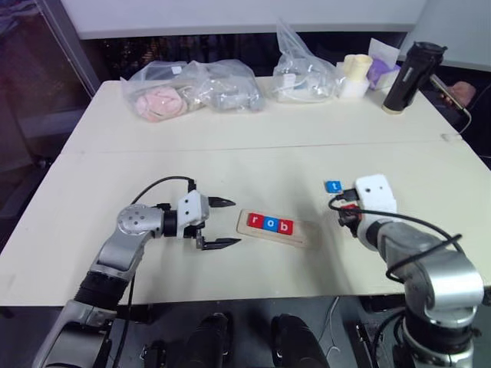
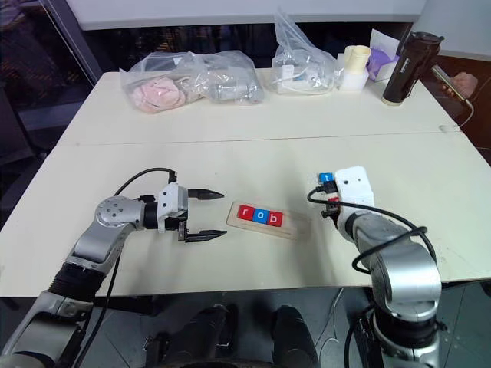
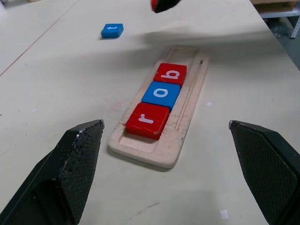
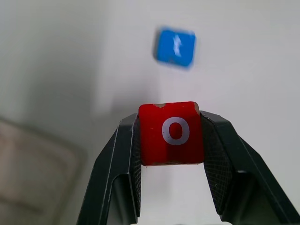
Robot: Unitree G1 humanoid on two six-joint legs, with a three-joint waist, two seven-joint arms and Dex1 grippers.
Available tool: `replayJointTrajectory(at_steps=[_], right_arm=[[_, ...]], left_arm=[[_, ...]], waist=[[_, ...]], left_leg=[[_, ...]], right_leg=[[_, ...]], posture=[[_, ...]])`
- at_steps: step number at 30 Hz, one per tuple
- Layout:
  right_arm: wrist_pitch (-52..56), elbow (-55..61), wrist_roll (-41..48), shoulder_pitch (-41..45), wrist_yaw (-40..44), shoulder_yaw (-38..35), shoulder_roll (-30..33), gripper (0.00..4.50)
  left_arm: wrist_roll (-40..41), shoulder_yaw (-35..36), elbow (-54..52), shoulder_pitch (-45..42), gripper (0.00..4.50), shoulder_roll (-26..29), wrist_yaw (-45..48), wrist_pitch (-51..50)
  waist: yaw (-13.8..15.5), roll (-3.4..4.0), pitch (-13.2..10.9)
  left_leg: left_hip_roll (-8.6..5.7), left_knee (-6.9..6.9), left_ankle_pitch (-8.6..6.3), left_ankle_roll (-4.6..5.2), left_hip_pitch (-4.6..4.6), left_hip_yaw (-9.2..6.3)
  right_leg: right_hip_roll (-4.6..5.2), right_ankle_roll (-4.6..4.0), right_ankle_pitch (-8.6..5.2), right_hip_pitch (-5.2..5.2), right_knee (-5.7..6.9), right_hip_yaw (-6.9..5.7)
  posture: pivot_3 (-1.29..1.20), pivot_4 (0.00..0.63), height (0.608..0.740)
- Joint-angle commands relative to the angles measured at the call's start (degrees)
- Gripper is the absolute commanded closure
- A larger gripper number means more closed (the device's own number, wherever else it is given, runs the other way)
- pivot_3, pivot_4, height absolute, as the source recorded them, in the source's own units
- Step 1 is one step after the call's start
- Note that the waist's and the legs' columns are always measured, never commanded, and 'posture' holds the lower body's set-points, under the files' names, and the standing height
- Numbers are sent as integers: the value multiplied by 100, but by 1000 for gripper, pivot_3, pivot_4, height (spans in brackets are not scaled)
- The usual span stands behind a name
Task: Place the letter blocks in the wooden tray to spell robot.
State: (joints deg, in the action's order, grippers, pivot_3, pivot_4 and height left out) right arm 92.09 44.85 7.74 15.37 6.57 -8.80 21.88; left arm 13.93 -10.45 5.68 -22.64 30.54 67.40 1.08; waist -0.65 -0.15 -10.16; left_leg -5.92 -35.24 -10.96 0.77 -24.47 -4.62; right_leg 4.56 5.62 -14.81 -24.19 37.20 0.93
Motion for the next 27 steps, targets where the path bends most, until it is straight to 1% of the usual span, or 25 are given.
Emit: replayJointTrajectory(at_steps=[1, 3, 4, 5, 6, 8, 9, 11, 12, 14, 16, 17, 19, 21, 23, 27], right_arm=[[41, 240, 16, -166, -72, -164, -155, 3311], [41, 179, 5, -256, -87, -206, -243, 3311], [41, 154, 2, -282, -89, -216, -253, 2286], [41, 89, 48, -290, 10, -232, -96, 1959], [41, 43, 180, -227, 242, -301, 161, 1415], [41, -14, 643, -30, 964, -409, 853, 435], [26, -33, 888, 35, 1338, -433, 1204, 47], [-546, -159, 1449, -71, 2412, -532, 2098, 47], [-826, -209, 1617, -152, 2762, -545, 2416, 47], [-1830, -475, 1702, -461, 3562, -465, 3147, 47], [-3409, -963, 1436, -837, 4416, -255, 3746, 47], [-4126, -1202, 1322, -987, 4797, -170, 3932, 47], [-5284, -1674, 1129, -1124, 5334, -7, 4140, 47], [-5960, -2496, 825, -813, 5492, 361, 4177, 47], [-6537, -3206, 506, -494, 5625, 714, 4172, 47], [-7258, -4101, 223, -72, 6027, 1149, 4069, 47]], left_arm=[[18, 14, -18, -105, 0, -24, 56, 132], [8, 7, 14, -138, 0, -34, 74, 145], [4, 7, 25, -148, 0, -37, 81, 151], [3, 13, 40, -159, 0, -34, 91, 153], [-2, 19, 46, -164, 0, -27, 102, 158], [-10, 32, 65, -173, 0, -19, 117, 162], [-12, 36, 59, -167, 0, -16, 123, 162], [-17, 32, 45, -162, 0, -25, 119, 159], [-20, 31, 41, -160, 0, -29, 118, 159], [-39, 16, 51, -175, 0, -51, 111, 175], [-57, 7, 63, -206, 0, -91, 98, 187], [-65, 7, 62, -215, 0, -106, 95, 191], [-68, 18, 57, -228, 0, -132, 80, 171], [-75, 29, 50, -236, 0, -142, 68, 161], [-79, 38, 33, -231, 0, -132, 60, 156], [-75, 69, -18, -188, 0, -97, 25, 121]], waist=[[-3, 0, 0], [-5, 0, 0], [0, 0, 0], [2, 0, 0], [2, 0, 0], [5, 1, -1], [4, 0, -2], [12, -1, -2], [14, -5, -3], [20, -6, -5], [14, -7, -5], [11, -7, -5], [-5, -7, -5], [-13, -7, -5], [1, -7, -6], [25, -6, -6]], left_leg=[[0, 0, 0, 0, 0, 0], [0, 0, 0, 0, 0, 0], [0, -1, 0, 0, 0, 0], [0, -1, 0, 0, 0, 0], [0, -1, 0, 0, 0, 0], [-2, -3, 0, 0, 0, 1], [-3, -6, -1, 2, 0, 1], [-2, -7, -1, 7, 0, 0], [-2, -6, -2, 8, 1, 0], [8, -3, -4, 11, 1, -6], [13, -2, -8, 16, 2, -5], [13, -2, -10, 19, 3, -5], [17, -4, -13, 25, 6, -4], [17, -10, -16, 29, 7, -1], [17, -19, -17, 30, 8, 4], [18, -18, -18, 29, 6, 3]], right_leg=[[0, 0, 0, 0, 0, 0], [0, 0, 0, 0, 0, 0], [0, 0, 0, 0, 0, 0], [0, 0, 0, 0, 0, -1], [0, 0, 0, 1, 0, -1], [2, 1, 0, 4, -5, -1], [4, 1, 0, 10, -12, -3], [5, 1, 0, 16, -18, -8], [6, 2, -1, 19, -22, -12], [3, 3, -2, 30, -36, -26], [2, 4, -2, 42, -54, -33], [2, 5, -2, 50, -68, -34], [-1, 5, 0, 64, -96, -38], [1, 9, 2, 72, -106, -36], [5, 9, 6, 73, -107, -35], [7, 7, 6, 70, -105, -35]], posture=[[0, 150, 738], [0, 150, 738], [0, 150, 738], [0, 150, 738], [0, 150, 738], [0, 150, 738], [0, 150, 738], [0, 150, 738], [0, 150, 738], [0, 150, 738], [0, 150, 738], [0, 150, 738], [0, 150, 738], [0, 150, 738], [0, 150, 738], [0, 150, 738]])
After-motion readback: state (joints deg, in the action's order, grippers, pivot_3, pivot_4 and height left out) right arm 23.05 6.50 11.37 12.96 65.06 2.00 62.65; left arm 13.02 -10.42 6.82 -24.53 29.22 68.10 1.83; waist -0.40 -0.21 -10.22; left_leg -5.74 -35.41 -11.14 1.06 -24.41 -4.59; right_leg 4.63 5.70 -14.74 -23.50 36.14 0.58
